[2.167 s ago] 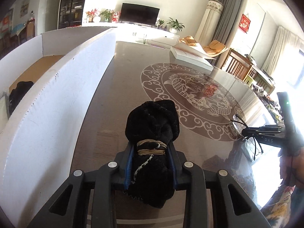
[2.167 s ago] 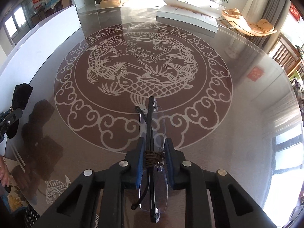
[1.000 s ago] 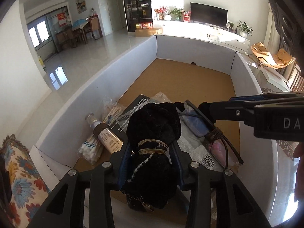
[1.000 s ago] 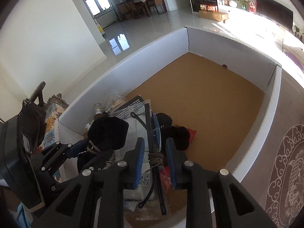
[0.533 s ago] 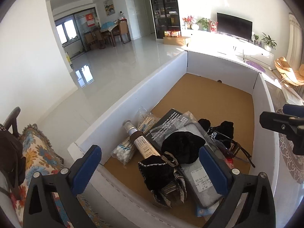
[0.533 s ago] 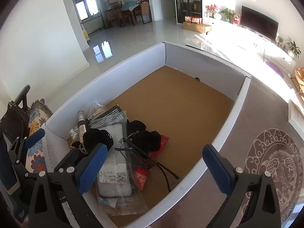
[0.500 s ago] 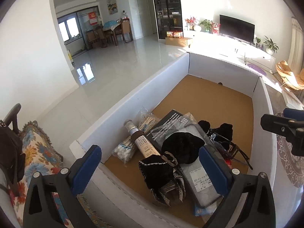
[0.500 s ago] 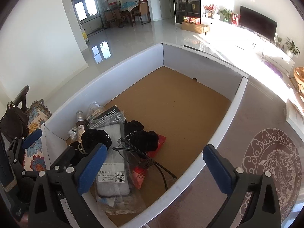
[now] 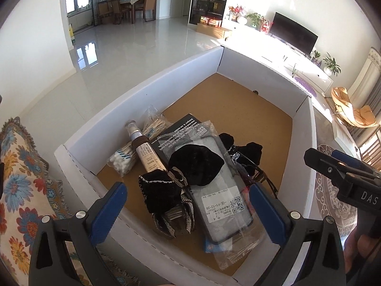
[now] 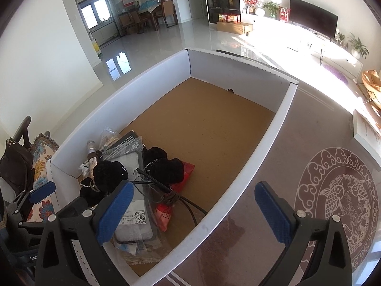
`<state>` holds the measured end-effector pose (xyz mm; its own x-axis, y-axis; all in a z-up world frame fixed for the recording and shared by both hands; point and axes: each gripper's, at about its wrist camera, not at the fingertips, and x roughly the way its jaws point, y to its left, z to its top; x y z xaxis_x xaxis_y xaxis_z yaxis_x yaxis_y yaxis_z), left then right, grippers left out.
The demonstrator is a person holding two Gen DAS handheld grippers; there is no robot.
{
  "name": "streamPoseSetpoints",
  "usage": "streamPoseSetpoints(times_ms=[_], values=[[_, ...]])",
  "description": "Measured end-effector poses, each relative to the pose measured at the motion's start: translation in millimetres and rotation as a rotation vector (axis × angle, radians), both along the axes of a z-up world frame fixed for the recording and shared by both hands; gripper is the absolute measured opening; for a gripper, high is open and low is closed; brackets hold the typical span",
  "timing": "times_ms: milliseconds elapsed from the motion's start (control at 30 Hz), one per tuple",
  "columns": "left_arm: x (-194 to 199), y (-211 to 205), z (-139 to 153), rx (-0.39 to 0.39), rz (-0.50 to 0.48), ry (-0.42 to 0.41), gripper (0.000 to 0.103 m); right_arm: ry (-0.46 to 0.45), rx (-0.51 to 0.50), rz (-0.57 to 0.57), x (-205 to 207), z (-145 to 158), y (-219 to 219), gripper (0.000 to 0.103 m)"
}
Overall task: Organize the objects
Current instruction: 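Open both tools to drop the pouch and eyeglasses into the box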
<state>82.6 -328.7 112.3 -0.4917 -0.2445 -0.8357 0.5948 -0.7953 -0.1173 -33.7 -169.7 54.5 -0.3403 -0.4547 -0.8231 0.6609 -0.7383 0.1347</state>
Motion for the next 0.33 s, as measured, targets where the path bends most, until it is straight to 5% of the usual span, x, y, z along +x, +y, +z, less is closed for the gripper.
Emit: streamPoseSetpoints(times_ms=[167, 333], values=[[-0.7, -8.4, -0.7, 0.062, 0.012, 0.020, 0.103, 0.001, -0.002, 0.006, 2.2, -0.3, -1.4, 0.102], [1.4, 0.4, 4.2, -0.003, 0.021, 0.041, 0.103, 0.001, -0.018, 0.000, 2.9, 0.8, 2.4, 0.102]])
